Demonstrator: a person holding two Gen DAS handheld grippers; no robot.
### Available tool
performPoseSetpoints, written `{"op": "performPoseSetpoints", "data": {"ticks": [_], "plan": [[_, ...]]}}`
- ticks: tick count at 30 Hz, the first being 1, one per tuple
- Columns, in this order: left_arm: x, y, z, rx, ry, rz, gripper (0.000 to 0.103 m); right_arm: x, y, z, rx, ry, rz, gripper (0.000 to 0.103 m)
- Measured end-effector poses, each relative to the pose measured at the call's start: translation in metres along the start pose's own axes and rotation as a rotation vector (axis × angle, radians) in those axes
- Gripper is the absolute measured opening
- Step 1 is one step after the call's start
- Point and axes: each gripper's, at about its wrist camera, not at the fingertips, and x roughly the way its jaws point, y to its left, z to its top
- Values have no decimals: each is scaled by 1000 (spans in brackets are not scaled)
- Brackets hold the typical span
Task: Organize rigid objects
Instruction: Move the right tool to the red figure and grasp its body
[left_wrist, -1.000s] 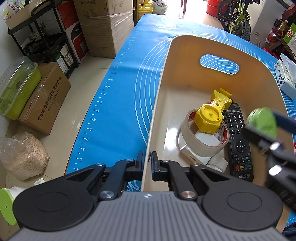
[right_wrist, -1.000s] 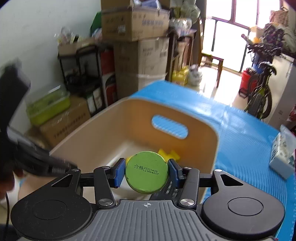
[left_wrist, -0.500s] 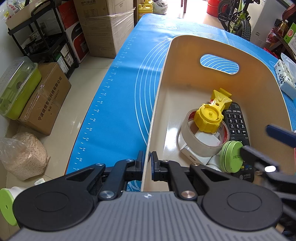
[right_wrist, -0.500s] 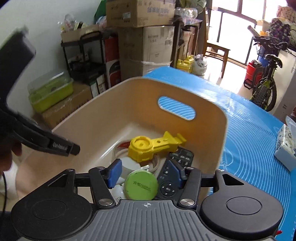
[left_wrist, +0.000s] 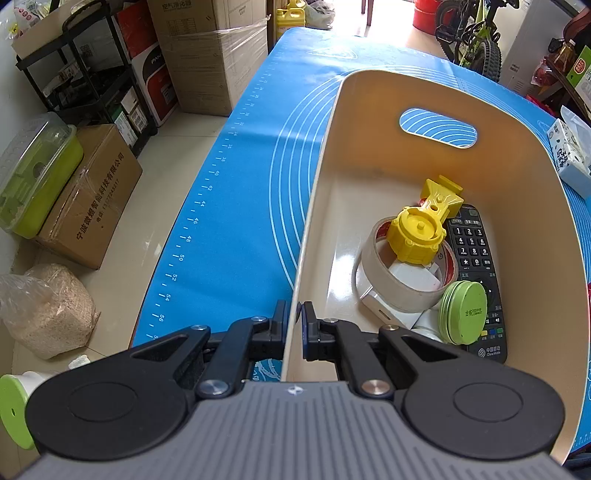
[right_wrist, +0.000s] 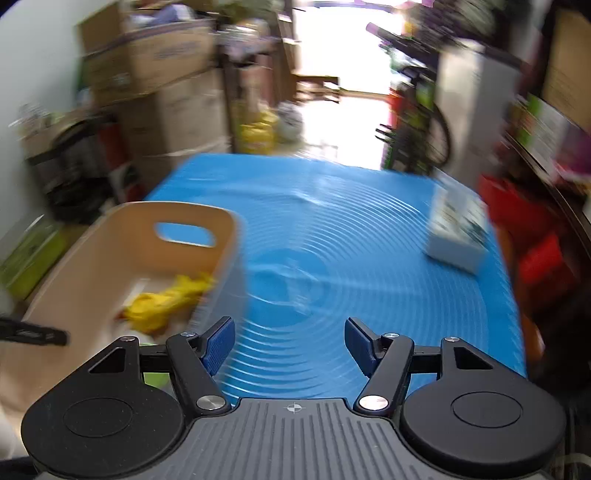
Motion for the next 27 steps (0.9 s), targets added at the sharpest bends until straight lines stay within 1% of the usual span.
{"op": "performPoseSetpoints", "data": {"ticks": [4,8,11,18,20,22,24,25,26,27], "plan": [[0,0,0,-2,0,0,9,16,-30,-18,98,63,-87,72],[0,0,0,-1,0,0,9,35,-53,-36,215,144,-129,72],[0,0,0,-1,0,-1,9,44,-64,-46,254,188,-164,72],[0,0,0,-1,0,0,9,62,-82,-64,333,277,-211,71],[0,0,0,-2,0,-1,9,67,-85,-70,369,292,-199,70],[0,-1,0,-1,0,1,9,71,-86,-73,383,304,-193,67],[0,0,0,0,0,1,9,74,-82,-75,366,299,-203,65],[0,-1,0,0,0,1,9,75,-80,-75,351,291,-205,60],[0,-1,0,0,1,1,9,76,-78,-75,333,290,-212,60],[0,-1,0,0,1,2,9,76,-75,-75,318,287,-221,54]]}}
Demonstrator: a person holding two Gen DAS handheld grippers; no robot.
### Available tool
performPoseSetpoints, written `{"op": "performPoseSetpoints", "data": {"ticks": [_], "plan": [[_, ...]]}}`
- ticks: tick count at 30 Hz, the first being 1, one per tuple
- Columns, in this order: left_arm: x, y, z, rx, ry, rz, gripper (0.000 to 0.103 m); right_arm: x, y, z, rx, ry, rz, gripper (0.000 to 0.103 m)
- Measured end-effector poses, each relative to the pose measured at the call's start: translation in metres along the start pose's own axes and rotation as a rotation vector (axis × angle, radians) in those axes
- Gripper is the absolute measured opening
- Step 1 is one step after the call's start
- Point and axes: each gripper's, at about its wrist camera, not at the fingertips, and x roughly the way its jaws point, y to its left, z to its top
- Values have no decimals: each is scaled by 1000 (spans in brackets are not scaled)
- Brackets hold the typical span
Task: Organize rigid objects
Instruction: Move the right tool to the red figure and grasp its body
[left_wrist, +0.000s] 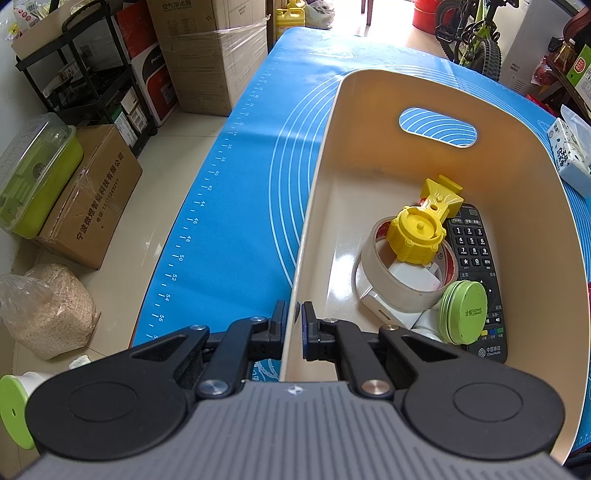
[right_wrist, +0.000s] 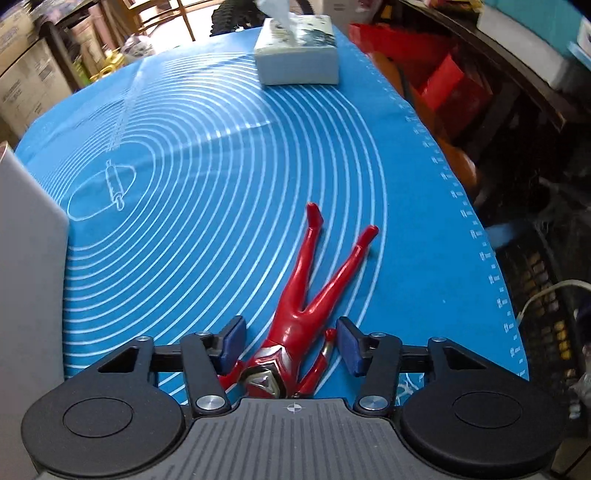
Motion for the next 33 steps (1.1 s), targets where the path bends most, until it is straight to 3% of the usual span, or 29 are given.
{"op": "performPoseSetpoints", "data": {"ticks": [7,23,33], "plan": [[0,0,0,0,0,-1,9,-5,5,-4,-63,-44,4,44],[0,-1,0,0,1,-2,9,-37,16,-2,-133,-145,41,44],[0,-1,0,-1,1,-3,9,-77,33,14,-160,-224,132,44]]}}
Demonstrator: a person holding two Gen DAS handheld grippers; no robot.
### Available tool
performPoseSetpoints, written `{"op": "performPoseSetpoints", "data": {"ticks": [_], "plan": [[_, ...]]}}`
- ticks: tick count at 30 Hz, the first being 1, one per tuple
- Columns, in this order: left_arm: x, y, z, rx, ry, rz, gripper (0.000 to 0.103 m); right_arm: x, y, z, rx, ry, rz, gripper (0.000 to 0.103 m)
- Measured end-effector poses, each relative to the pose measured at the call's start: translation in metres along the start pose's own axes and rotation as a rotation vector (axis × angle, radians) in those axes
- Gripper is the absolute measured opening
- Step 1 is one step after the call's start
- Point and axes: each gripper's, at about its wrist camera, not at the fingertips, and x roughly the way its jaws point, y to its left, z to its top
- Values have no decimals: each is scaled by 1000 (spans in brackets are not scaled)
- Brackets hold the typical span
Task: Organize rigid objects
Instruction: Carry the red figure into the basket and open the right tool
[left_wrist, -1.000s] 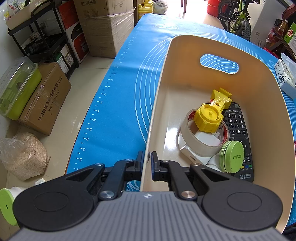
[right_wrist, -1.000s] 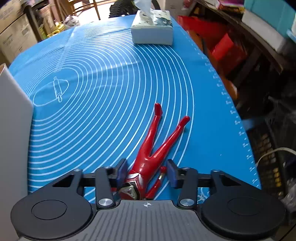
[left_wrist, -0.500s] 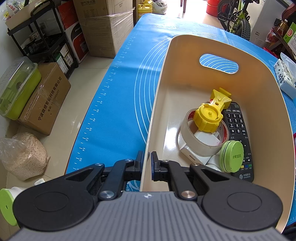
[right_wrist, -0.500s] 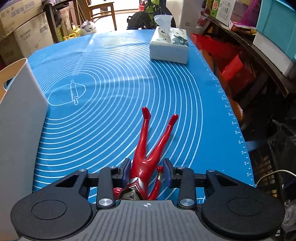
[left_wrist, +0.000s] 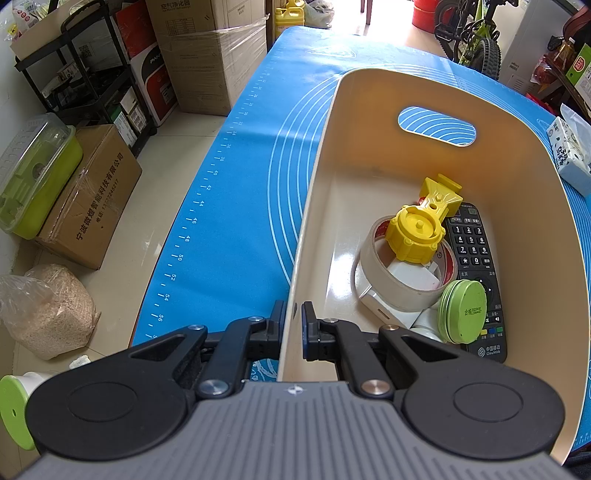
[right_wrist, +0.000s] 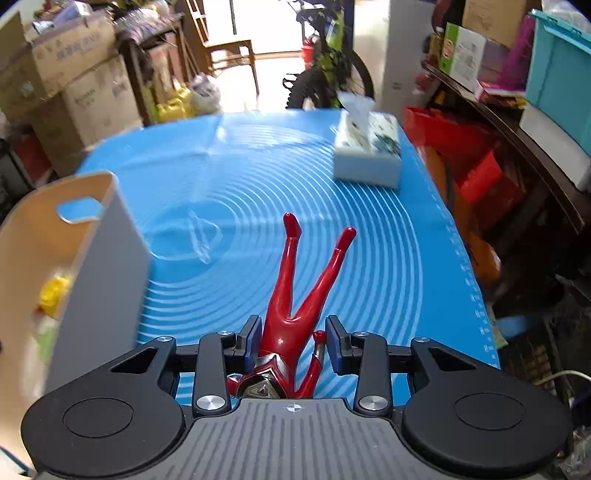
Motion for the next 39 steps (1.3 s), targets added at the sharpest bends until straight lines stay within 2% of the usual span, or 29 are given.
{"op": "performPoseSetpoints", "data": {"ticks": [9,16,22,29,35,39], "plan": [[0,0,0,0,0,0,9,-40,51,35,-98,-94,131,44],[1,-1,-1,-1,0,-3,9,-51,100,50,-180,-132,230,44],[1,-2,-2,0,0,-8,9,-38,146,44,-233,-103,301,45],[1,-2,-1,1,1,-9,9,-9,184,18,-289,-2,325,45],[1,-2,-1,0,1,-10,9,4,195,0,-352,63,296,46],[1,-1,-1,-6,3,-8,9,4,188,1,-325,77,298,48]]}}
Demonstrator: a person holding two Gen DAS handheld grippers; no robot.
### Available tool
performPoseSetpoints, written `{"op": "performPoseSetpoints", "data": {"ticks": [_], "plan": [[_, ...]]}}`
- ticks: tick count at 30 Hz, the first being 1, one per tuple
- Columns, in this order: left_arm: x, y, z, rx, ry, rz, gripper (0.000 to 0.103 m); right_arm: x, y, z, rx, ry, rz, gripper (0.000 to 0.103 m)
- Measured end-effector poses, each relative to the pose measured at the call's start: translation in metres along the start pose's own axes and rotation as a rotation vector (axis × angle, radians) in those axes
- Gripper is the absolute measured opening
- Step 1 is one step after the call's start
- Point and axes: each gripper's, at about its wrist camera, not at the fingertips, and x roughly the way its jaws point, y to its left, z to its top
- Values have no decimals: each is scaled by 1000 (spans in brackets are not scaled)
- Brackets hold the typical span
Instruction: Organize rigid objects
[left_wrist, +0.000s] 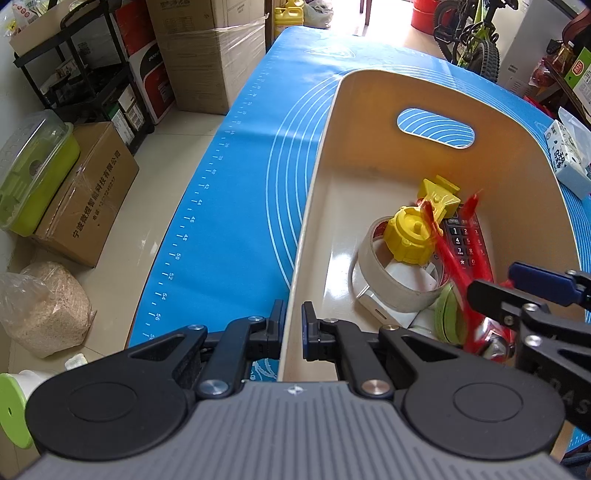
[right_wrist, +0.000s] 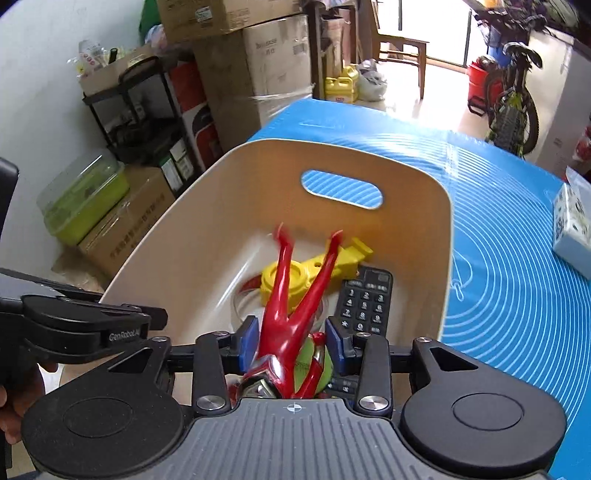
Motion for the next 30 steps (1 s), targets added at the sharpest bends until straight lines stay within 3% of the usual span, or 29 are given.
{"op": "performPoseSetpoints", "data": {"ticks": [3,6,8,9,11,20,30], "plan": [[-1,-1,0,-2,-2,8,9,-10,-3,1,-2,-19,4,49],[-7,1,1,-16,-22,10,13,-26,-9,1,14,-70,-11,81],[-15,2,2,-29,-43,10,18,-37,-13,1,10,-100,-16,82],[-19,2,2,-32,-54,15,44,-43,-16,1,12,-109,-22,84],[-29,-1,1,-32,-99,41,77,-54,-22,-1,29,-133,-30,90],[-90,-21,-10,-11,-237,41,79,-101,-47,-14,60,-179,-70,96],[-161,-50,-46,21,-365,36,79,-173,-53,-48,55,-267,-108,98]]}}
